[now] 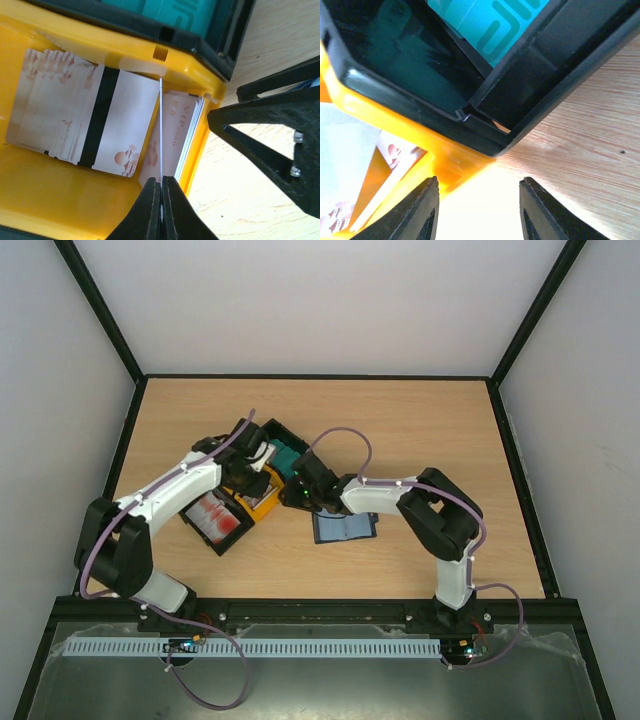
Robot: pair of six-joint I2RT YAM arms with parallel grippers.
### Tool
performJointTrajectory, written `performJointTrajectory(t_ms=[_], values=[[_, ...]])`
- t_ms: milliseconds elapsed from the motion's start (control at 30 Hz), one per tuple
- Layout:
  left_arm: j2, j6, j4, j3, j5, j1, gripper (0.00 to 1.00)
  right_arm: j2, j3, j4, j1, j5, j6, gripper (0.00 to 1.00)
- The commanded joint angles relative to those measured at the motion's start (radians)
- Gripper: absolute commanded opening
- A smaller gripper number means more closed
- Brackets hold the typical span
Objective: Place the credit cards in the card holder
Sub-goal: Pick up the credit card from the storage box.
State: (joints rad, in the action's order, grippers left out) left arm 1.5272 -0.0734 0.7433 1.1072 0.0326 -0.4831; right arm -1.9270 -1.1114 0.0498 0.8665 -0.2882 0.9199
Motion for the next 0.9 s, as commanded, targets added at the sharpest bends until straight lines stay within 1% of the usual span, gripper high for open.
performJointTrajectory(t_ms=[0, 167, 267, 333, 433, 500, 633, 700, 767, 800, 867], values=[[-0.064, -0.027, 0.031, 0.026, 0.007, 0.003, 0.02, 0.09, -0.004, -0.028, -0.003, 0.023, -0.029, 0.45], [-0.109, -0.058, 0.014, -0.004, 0.005, 0.003, 0.02, 0.15, -0.005, -0.063, -0.003, 0.033, -0.048, 0.46], [-0.164, -0.107, -0.013, 0.0, -0.014, 0.003, 0.02, 0.205, -0.001, -0.103, -0.007, 0.065, -0.072, 0.47], [-0.209, -0.167, -0.066, -0.005, 0.011, 0.003, 0.02, 0.247, 0.009, -0.141, -0.01, 0.104, -0.097, 0.47], [-0.287, -0.281, -0.199, -0.056, 0.091, -0.009, 0.02, 0.315, 0.025, -0.236, -0.019, 0.199, -0.155, 0.48], [-0.335, -0.378, -0.321, -0.129, 0.151, -0.031, 0.02, 0.359, 0.041, -0.321, -0.025, 0.281, -0.192, 0.48], [-0.382, -0.606, -0.611, -0.277, 0.185, -0.125, 0.02, 0.423, 0.095, -0.496, -0.032, 0.442, -0.232, 0.49], [-0.373, -0.68, -0.721, -0.326, 0.159, -0.193, 0.02, 0.439, 0.123, -0.561, -0.033, 0.48, -0.227, 0.49], [-0.339, -0.718, -0.774, -0.342, 0.086, -0.284, 0.02, 0.452, 0.159, -0.594, -0.034, 0.496, -0.213, 0.49], [-0.322, -0.76, -0.802, -0.351, 0.034, -0.31, 0.02, 0.457, 0.175, -0.6, -0.037, 0.501, -0.195, 0.49], [-0.287, -0.84, -0.864, -0.386, 0.012, -0.342, 0.02, 0.458, 0.208, -0.602, -0.05, 0.508, -0.167, 0.49]])
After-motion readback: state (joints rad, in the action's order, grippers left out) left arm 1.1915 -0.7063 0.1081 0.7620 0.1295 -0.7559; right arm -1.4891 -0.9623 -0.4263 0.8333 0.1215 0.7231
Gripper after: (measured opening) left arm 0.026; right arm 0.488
